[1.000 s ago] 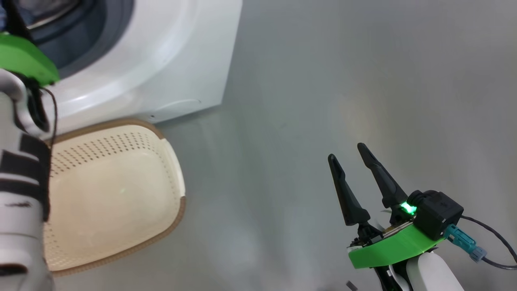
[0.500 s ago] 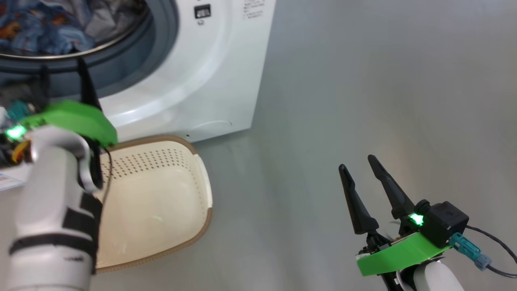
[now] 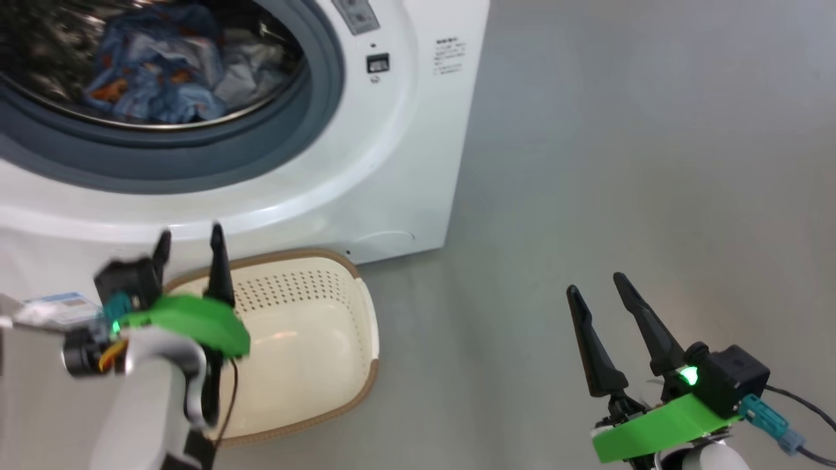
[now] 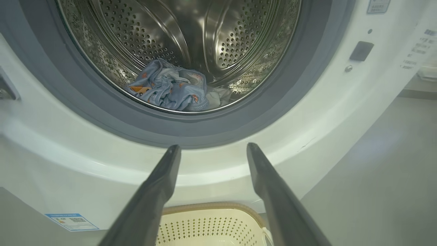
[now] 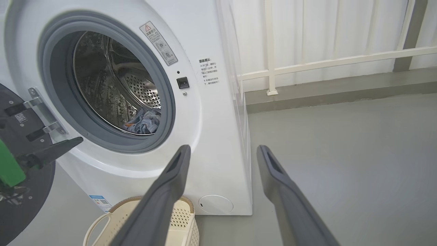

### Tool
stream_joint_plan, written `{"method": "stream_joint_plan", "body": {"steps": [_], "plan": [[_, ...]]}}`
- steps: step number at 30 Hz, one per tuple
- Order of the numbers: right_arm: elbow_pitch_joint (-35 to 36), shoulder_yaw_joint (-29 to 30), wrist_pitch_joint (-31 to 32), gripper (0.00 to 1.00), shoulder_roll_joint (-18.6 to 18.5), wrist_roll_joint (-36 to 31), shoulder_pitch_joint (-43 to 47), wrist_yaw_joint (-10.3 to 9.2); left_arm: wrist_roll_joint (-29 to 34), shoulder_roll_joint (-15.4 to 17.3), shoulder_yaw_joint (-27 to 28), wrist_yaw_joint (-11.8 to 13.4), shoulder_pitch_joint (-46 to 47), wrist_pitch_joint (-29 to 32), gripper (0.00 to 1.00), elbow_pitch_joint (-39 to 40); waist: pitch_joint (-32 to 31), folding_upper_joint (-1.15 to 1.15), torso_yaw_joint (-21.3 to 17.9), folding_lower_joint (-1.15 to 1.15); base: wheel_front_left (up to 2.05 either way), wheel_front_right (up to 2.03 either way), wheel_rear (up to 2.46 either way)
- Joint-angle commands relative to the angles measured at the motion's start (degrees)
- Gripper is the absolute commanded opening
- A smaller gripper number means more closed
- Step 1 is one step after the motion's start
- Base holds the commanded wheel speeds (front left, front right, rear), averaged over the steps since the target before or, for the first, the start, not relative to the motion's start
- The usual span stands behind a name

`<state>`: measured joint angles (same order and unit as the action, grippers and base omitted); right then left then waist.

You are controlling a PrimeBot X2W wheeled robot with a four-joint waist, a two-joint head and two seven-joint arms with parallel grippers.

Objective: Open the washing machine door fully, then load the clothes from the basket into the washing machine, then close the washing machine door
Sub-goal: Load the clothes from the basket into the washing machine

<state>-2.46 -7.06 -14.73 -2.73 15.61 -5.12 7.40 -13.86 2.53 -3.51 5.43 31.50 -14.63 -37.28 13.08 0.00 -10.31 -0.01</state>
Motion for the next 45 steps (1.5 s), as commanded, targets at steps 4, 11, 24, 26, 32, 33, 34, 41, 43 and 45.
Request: {"method": "stream_joint_plan", "body": {"steps": [4,11,24,26,32,33,34,41,43,45], "plan": [[1.1,-1.0,-0.3,1.0,-0.2,-1.7,1.1,0.09,-0.1,0.9,1.1,-0.4,-5.8,-0.4,1.0,4.9,-3.4,0.0,3.2,0.01,0.0,0.0,0.0],[1.1,-0.9,-0.3,1.0,-0.6,-1.9,2.2,0.09,-0.4,0.6,1.5,0.1,-11.5,-0.4,1.0,9.1,-5.2,0.0,5.3,0.01,0.0,0.0,0.0],[1.1,-0.8,-0.3,1.0,-1.5,-1.8,4.7,0.09,-1.2,0.4,2.9,-0.6,-21.9,-0.4,1.0,18.4,-8.3,0.0,7.6,0.01,0.0,0.0,0.0],[1.1,-0.8,-0.3,1.0,-1.7,-1.8,5.0,0.09,-1.0,0.4,2.9,-0.5,-23.4,-0.4,1.0,19.5,-8.7,0.0,7.6,0.01,0.0,0.0,0.0],[1.2,0.1,-0.3,1.0,-2.2,-1.8,6.2,0.09,-1.1,0.4,3.9,-0.7,-27.7,-0.4,1.0,22.4,-9.8,0.0,7.4,0.01,0.0,0.0,0.0],[1.2,0.3,-0.3,1.0,-2.3,-1.8,6.4,0.09,-1.3,0.4,4.0,-0.7,-28.4,-0.4,1.0,22.9,-9.9,0.0,7.4,0.01,0.0,0.0,0.0],[1.2,0.4,-0.3,1.0,-2.3,-1.8,6.5,0.09,-1.3,0.4,4.2,-0.7,-29.1,-0.4,1.0,23.4,-10.2,0.0,7.3,0.01,0.0,0.0,0.0],[1.0,1.2,-0.3,1.0,-2.5,-1.9,7.9,0.09,-1.3,0.4,4.7,0.0,-34.4,-0.4,1.0,27.1,-12.0,0.0,6.9,0.01,0.0,0.0,0.0],[0.8,1.3,-0.3,1.0,-2.6,-1.9,8.2,0.09,-1.2,0.4,4.5,0.2,-35.6,-0.4,1.0,28.1,-12.3,0.0,6.9,0.01,0.0,0.0,0.0],[0.6,1.3,-0.3,1.0,-2.7,-1.9,8.3,0.09,-0.9,0.4,4.3,0.4,-36.8,-0.4,1.0,28.5,-12.7,0.0,6.8,0.01,0.0,0.0,0.0]]}}
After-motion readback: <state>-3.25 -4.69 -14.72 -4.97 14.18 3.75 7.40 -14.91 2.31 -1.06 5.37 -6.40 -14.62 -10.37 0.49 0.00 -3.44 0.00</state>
